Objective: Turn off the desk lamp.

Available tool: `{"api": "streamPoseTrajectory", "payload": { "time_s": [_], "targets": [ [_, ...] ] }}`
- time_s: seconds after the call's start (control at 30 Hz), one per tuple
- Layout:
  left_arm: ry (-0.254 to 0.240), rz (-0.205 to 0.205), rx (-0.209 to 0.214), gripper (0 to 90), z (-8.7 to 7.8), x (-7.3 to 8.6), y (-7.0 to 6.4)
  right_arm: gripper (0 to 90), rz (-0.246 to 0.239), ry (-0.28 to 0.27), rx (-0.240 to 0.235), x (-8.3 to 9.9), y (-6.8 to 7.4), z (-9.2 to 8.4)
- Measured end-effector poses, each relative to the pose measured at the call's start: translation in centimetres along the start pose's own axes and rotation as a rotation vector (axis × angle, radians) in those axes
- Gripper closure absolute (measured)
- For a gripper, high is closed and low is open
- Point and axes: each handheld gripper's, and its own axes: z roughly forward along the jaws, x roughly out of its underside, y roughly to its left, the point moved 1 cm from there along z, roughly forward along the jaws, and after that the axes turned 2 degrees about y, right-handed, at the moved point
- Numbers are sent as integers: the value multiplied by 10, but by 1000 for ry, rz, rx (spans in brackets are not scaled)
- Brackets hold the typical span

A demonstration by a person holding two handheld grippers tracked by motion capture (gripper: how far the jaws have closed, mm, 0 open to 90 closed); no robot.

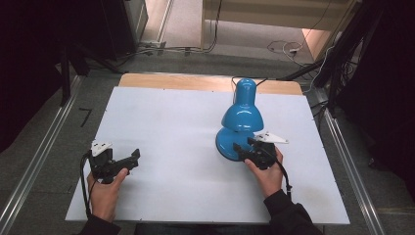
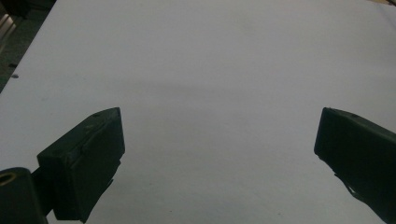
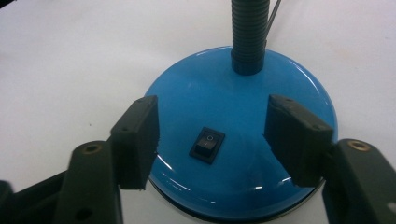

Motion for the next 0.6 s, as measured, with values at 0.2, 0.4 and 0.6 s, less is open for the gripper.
{"api": "streamPoseTrajectory", "payload": {
  "time_s": [0.2, 0.4, 0.6],
  "targets": [
    [0, 0, 0, 24, 0, 0, 0, 282, 3, 0, -8, 0, 1, -2],
    [1, 0, 2, 24, 0, 0, 0, 276, 6, 1, -11, 0, -1, -4],
    [0, -1, 2, 23, 0, 0, 0, 273, 5, -1, -14, -1, -1, -8]
  ]
}}
